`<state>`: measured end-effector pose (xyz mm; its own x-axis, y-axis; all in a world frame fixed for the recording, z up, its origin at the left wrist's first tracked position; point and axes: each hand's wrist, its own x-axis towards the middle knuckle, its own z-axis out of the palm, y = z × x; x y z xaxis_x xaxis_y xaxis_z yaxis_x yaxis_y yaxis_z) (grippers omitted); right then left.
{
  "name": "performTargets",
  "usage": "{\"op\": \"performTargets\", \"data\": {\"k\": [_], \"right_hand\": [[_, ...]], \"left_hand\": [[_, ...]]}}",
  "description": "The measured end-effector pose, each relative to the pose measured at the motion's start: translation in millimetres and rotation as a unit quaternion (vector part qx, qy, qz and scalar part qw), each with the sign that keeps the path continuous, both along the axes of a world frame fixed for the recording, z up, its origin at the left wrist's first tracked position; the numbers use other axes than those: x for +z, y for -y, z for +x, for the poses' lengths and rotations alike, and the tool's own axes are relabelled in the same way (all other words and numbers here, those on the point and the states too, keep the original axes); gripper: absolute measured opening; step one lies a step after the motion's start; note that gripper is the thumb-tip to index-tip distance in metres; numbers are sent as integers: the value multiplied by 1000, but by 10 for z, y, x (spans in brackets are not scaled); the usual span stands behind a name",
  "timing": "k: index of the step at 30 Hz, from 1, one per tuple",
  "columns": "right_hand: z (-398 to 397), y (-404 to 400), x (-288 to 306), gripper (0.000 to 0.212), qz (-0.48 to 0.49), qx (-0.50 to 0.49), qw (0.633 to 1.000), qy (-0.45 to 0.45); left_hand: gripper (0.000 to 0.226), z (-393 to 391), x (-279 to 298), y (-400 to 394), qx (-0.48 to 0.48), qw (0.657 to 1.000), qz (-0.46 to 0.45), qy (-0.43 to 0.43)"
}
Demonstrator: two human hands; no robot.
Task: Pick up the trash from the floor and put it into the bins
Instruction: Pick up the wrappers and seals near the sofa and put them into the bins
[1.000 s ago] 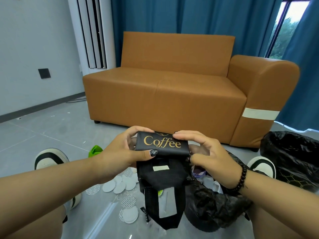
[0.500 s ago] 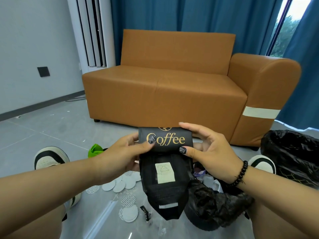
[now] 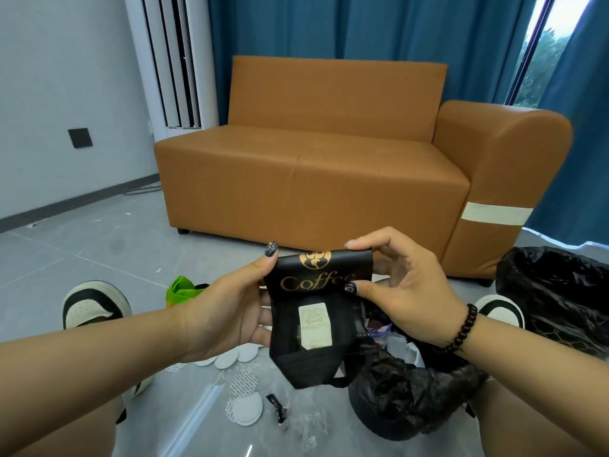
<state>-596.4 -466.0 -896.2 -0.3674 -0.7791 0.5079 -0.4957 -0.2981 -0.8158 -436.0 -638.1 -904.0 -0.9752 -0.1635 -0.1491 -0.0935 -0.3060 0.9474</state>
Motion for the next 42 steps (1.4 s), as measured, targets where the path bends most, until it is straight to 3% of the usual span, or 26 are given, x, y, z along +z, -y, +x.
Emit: {"op": "performTargets", "data": {"k": [3, 6, 12, 14, 17, 19, 22, 27, 34, 38, 42], "right_hand": [[2, 1, -13, 48, -14, 7, 1000, 16], [-14, 12, -44, 43, -28, 9, 1000, 6], [-35, -7, -48, 27, -21, 40, 998, 33], [-74, -16, -45, 40, -10, 53, 996, 76], [-99, -3, -33, 63, 32, 89, 967, 235], [-78, -7, -35, 59, 87, 87, 955, 270], [1, -24, -45, 51, 139, 81, 960, 230], [79, -13, -4, 46, 95, 57, 970, 215], [134, 19, 11, 45, 49, 48, 987, 144], [161, 12, -22, 48, 33, 45, 997, 59], [198, 40, -80, 44, -25, 16, 995, -93]], "left_hand": [[43, -14, -29, 32, 7, 999, -44, -19], [63, -2, -28, 58, 27, 997, -68, -34], [50, 22, -14, 64, 17, 996, -47, -73], [58, 29, 4, 67, 19, 995, -61, -75], [67, 40, 10, 69, 18, 994, -83, -69], [67, 42, 2, 62, 23, 993, -97, -68], [66, 37, -17, 65, 31, 989, -124, -72], [66, 26, -32, 81, 25, 992, -106, -67], [38, 37, -13, -44, -57, 998, -18, -23], [60, 48, -3, -2, -99, 995, 3, -33], [69, 39, 7, 41, -64, 998, 23, -8]]}}
